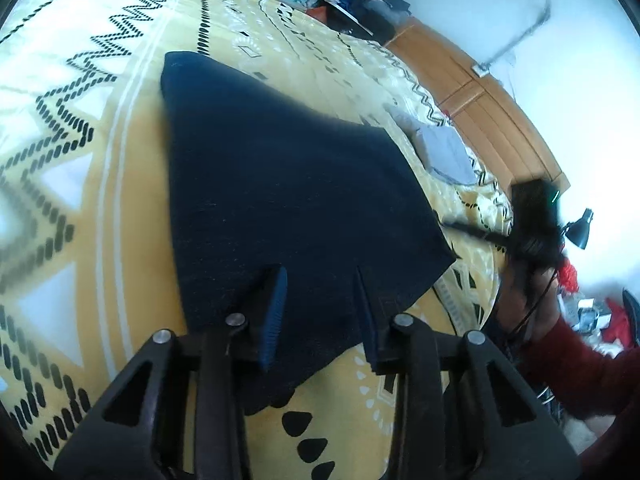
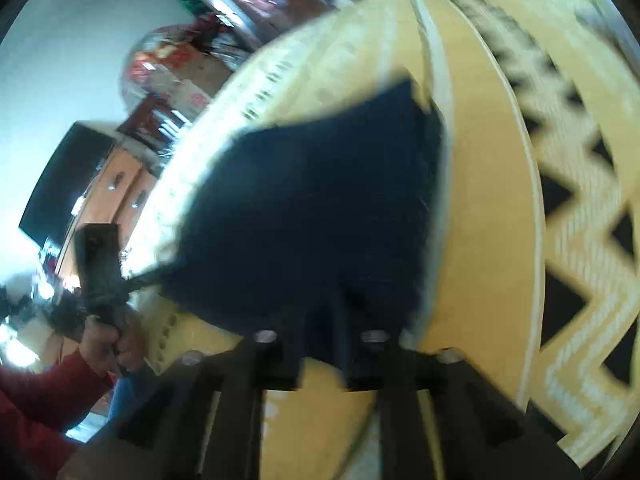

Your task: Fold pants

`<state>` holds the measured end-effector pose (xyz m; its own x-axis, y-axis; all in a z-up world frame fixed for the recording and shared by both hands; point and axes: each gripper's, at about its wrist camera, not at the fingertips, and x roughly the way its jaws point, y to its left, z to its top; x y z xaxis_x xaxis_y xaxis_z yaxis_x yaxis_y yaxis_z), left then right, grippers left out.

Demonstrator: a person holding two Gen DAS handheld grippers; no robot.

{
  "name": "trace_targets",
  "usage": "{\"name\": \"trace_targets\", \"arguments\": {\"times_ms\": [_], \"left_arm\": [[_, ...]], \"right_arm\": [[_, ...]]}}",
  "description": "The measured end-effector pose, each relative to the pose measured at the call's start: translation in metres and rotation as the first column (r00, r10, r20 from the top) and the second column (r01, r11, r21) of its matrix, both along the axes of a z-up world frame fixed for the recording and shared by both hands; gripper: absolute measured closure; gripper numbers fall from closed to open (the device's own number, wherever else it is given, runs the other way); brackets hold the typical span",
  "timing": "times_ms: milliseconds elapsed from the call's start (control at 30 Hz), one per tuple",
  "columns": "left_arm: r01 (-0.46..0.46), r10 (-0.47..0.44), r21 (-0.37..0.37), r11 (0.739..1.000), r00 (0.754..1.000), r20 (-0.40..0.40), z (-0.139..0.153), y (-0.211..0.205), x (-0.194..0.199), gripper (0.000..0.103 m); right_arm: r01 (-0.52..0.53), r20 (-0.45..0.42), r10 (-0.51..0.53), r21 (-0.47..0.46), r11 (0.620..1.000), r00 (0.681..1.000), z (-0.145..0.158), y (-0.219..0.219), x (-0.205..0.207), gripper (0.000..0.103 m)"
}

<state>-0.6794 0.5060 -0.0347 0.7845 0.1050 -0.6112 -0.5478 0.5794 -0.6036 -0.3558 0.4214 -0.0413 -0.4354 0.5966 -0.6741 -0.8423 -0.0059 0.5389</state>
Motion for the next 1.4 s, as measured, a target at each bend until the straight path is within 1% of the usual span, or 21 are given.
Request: {"name": "trace_targets", "arguments": {"times_ms": [33,67,133,233,333,400,467,533,633,733,833,900,967,1033,1133,1167,1200,1233,1267,1333,1400], "left_arm": [[-0.001,0.002,-0.006,1.0,1.0,0.007,0.001,-0.003,-0.001,0.069],[-0.008,0.008,-0.018,1.0,1.0,0.019,0.0,-0.002,-0.003,0.069],[-0.015,0.016,-0.032,0.999,0.999,0.032,0.0,-0.003,0.002,0.069],[-0.017,0.018,-0.025,1.0,0.999,0.031,0.001,-0.014,0.011,0.068],[-0.008,0.008,-0.021,1.0,0.999,0.036,0.001,-0.014,0.01,0.068],[-0.004,0.005,-0.028,1.0,0.999,0.044,-0.001,-0.014,0.007,0.068],[-0.005,0.006,-0.028,1.0,0.999,0.044,-0.001,-0.014,0.005,0.068],[-0.004,0.005,-0.025,1.0,0.999,0.044,0.0,-0.015,0.005,0.068],[0.002,-0.001,-0.025,1.0,0.999,0.053,-0.002,-0.014,0.005,0.068],[0.007,-0.006,-0.026,1.0,0.998,0.058,-0.003,-0.012,0.008,0.068],[0.001,0.0,-0.022,1.0,0.999,0.048,-0.001,-0.012,0.009,0.068],[-0.002,0.003,-0.018,1.0,0.999,0.049,-0.002,-0.014,0.008,0.068],[-0.003,0.004,-0.013,1.0,0.999,0.051,-0.003,-0.014,0.008,0.068],[-0.006,0.006,-0.016,1.0,0.999,0.051,-0.003,-0.014,0.009,0.068],[-0.007,0.008,-0.023,1.0,0.999,0.047,-0.001,-0.013,0.01,0.068],[-0.016,0.017,-0.025,1.0,0.999,0.033,0.002,-0.014,0.01,0.068],[-0.024,0.024,-0.018,1.0,1.0,0.018,0.005,-0.015,0.009,0.067],[-0.035,0.035,0.008,0.999,0.999,-0.005,0.012,-0.018,0.008,0.066],[-0.041,0.042,0.033,0.999,0.999,-0.029,0.016,-0.021,0.008,0.061],[-0.038,0.048,0.114,0.993,0.995,-0.086,0.029,-0.034,0.011,0.055],[-0.023,0.037,0.156,0.988,0.996,-0.084,0.038,-0.044,0.017,0.05]], "right_arm": [[-0.005,0.011,0.005,0.036,0.999,1.0,0.013,0.005,-0.001,0.059],[0.0,0.044,-0.002,0.062,0.998,0.999,0.025,0.017,0.0,0.056],[0.034,0.15,-0.042,0.052,0.998,0.988,0.035,0.046,0.005,0.056],[0.115,0.248,-0.105,-0.026,0.993,0.963,0.026,0.084,0.026,0.056],[0.148,0.332,-0.107,-0.1,0.984,0.937,0.007,0.108,0.031,0.056],[0.147,0.327,-0.099,-0.125,0.981,0.94,-0.004,0.114,0.035,0.056],[0.153,0.316,-0.115,-0.099,0.983,0.942,-0.004,0.115,0.03,0.076],[0.167,0.294,-0.14,-0.069,0.983,0.945,0.003,0.119,0.028,0.086],[0.179,0.27,-0.167,-0.018,0.984,0.948,0.012,0.103,0.03,0.089],[0.199,0.252,-0.18,-0.049,0.979,0.951,-0.003,0.104,0.041,0.089],[0.204,0.243,-0.174,-0.106,0.973,0.954,-0.022,0.11,0.046,0.084],[0.232,0.29,-0.207,-0.055,0.971,0.934,-0.004,0.105,0.043,0.083],[0.247,0.343,-0.259,0.079,0.966,0.903,0.027,0.092,0.036,0.081],[0.203,0.327,-0.228,0.109,0.973,0.917,0.032,0.09,0.028,0.079],[0.133,0.323,-0.113,-0.038,0.99,0.94,-0.011,0.107,0.02,0.082],[0.134,0.297,-0.108,-0.069,0.989,0.949,-0.025,0.108,0.026,0.086],[0.158,0.264,-0.137,-0.061,0.986,0.955,-0.024,0.105,0.033,0.087],[0.2,0.269,-0.176,-0.064,0.978,0.947,-0.019,0.101,0.038,0.077],[0.239,0.3,-0.217,-0.036,0.97,0.929,-0.003,0.093,0.039,0.075],[0.236,0.324,-0.232,0.028,0.971,0.917,0.022,0.076,0.03,0.075],[0.212,0.355,-0.231,0.091,0.973,0.906,0.043,0.055,0.003,0.064]]}}
